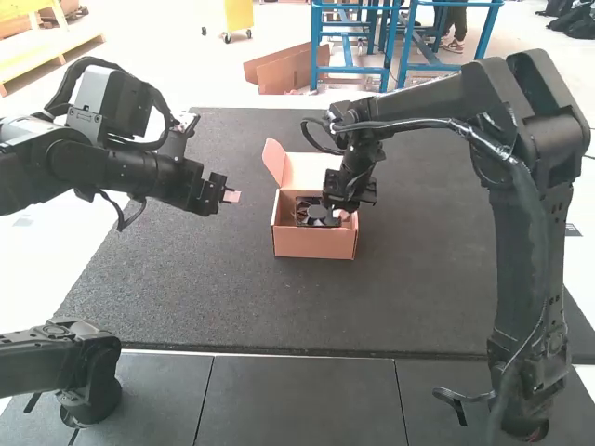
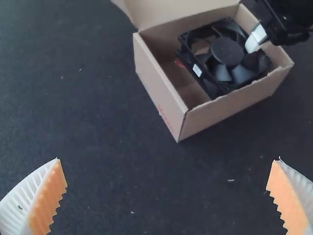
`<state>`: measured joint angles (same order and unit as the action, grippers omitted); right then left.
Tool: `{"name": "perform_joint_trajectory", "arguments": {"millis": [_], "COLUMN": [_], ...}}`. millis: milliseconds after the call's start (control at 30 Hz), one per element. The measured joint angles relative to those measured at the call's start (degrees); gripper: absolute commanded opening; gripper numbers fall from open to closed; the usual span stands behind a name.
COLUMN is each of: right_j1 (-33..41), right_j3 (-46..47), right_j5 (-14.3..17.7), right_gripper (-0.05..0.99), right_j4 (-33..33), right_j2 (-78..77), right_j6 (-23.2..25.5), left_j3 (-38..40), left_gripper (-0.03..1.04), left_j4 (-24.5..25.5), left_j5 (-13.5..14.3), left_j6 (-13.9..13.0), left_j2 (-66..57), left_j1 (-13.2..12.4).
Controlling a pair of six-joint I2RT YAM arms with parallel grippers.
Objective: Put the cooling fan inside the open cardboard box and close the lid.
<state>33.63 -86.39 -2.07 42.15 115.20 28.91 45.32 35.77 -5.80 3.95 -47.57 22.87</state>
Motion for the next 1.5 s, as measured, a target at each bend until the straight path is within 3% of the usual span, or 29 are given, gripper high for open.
{"name": "perform_joint_trajectory", "arguments": {"millis": [133,267,600,800,1000,1167,1300,1500], "right_j1": [0.00,0.00,-0.07,-2.47,-8.57,-10.08,-10.08,-10.08], "right_j3": [-0.02,-2.47,-18.88,-22.21,-10.88,4.61,17.35,27.06], "right_j5": [-0.74,-2.40,-7.93,-7.76,-4.94,-3.43,-3.02,-2.99], "right_gripper": [0.35,0.92,0.92,0.92,0.92,0.92,0.92,0.91], "right_j4": [-1.16,-1.18,5.05,8.72,5.77,-3.80,-16.31,-24.02], "right_j2": [0.79,0.79,0.33,-8.52,-23.19,-33.27,-40.22,-44.44], "right_j6": [-0.15,-0.42,-1.77,-6.16,-10.93,-14.03,-14.91,-15.30], "left_j3": [-0.02,-0.02,0.79,3.08,6.56,9.25,9.94,10.38], "left_gripper": [0.97,0.97,0.97,0.97,0.97,0.97,0.97,0.97], "left_j4": [-0.02,-0.04,-1.27,-1.86,-4.09,-7.50,-10.32,-13.60], "left_j5": [0.02,0.02,0.42,1.53,2.80,3.76,5.20,6.49], "left_j6": [0.00,0.00,0.72,4.46,7.76,8.72,9.03,9.49], "left_j2": [0.02,0.02,-1.79,-7.34,-13.81,-18.51,-22.97,-29.55], "left_j1": [0.00,0.00,0.00,-1.20,-5.01,-7.45,-7.98,-7.98]}}
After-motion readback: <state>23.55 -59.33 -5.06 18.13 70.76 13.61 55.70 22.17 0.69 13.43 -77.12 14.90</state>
